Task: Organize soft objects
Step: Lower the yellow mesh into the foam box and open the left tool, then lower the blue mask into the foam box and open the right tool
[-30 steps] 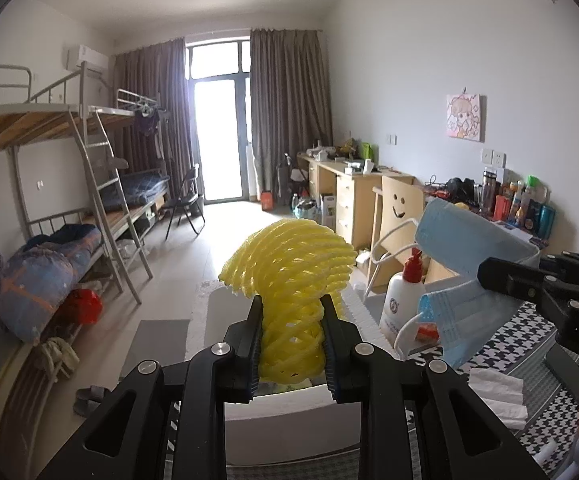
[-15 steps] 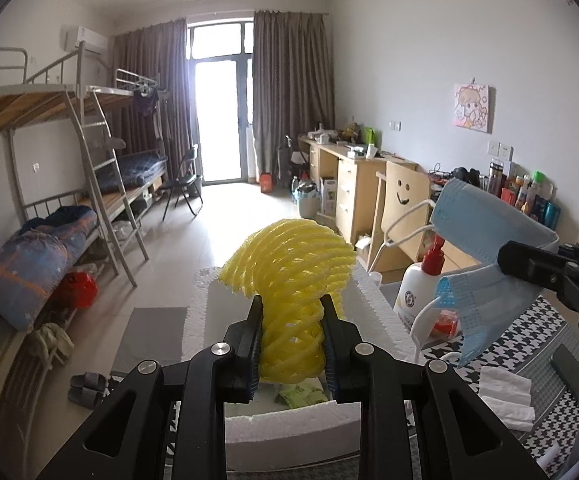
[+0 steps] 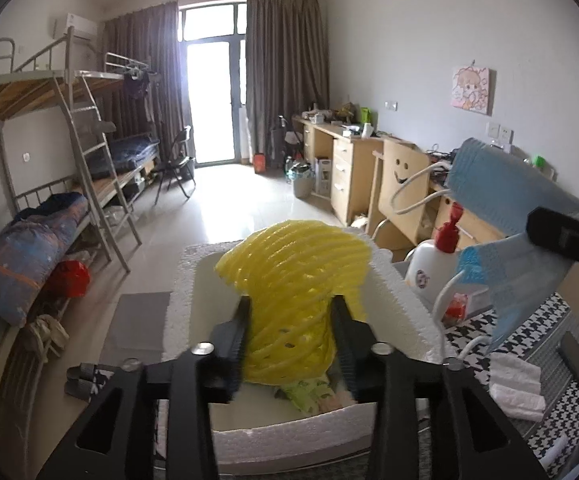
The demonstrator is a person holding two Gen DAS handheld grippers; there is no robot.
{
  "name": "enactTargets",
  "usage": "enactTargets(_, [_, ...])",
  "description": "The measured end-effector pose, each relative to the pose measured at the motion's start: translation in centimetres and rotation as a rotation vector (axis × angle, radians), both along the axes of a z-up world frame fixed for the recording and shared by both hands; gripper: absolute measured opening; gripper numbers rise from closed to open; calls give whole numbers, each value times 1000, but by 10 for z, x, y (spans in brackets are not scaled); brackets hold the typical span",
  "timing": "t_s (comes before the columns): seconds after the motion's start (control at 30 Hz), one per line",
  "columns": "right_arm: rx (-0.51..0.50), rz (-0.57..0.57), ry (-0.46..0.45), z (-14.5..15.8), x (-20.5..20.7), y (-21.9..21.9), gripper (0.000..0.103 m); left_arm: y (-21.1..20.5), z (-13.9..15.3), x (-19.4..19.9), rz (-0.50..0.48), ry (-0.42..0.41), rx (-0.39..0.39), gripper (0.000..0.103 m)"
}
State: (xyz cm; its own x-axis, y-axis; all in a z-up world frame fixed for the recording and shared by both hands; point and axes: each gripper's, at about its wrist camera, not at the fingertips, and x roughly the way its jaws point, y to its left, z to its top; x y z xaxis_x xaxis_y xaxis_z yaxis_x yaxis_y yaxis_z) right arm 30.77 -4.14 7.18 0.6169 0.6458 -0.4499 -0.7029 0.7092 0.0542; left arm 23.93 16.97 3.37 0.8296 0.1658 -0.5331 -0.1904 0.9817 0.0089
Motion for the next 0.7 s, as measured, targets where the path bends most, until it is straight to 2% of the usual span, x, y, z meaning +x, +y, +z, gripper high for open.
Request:
enactTargets(0.03, [-1,-3,-1,0,0,0,23,1,1,-1,8,-4,-1,57])
enactTargets(0.1, [1,-4,-1,0,1,0,23,3,2,-4,30,-17,-8,78])
enactTargets(0.17, [3,-3,-3,0,1,0,23,7,3,-7,45,-27,-9,85])
enactTargets(0.47, [13,6,-7,2,-1,0,23,12,9,-19,74,-54,-11,87])
enactTargets(0.53, [15,8,-9,3,-1,1,23,12,12,-23,86,-63,-5,91])
enactTargets(0.6, [17,12,-9,4,0,3,23,14,14,-27,108,-82,4,99])
enactTargets(0.7, [16,19,-12,4,0,5,23,17,15,-34,129,-99,0,100])
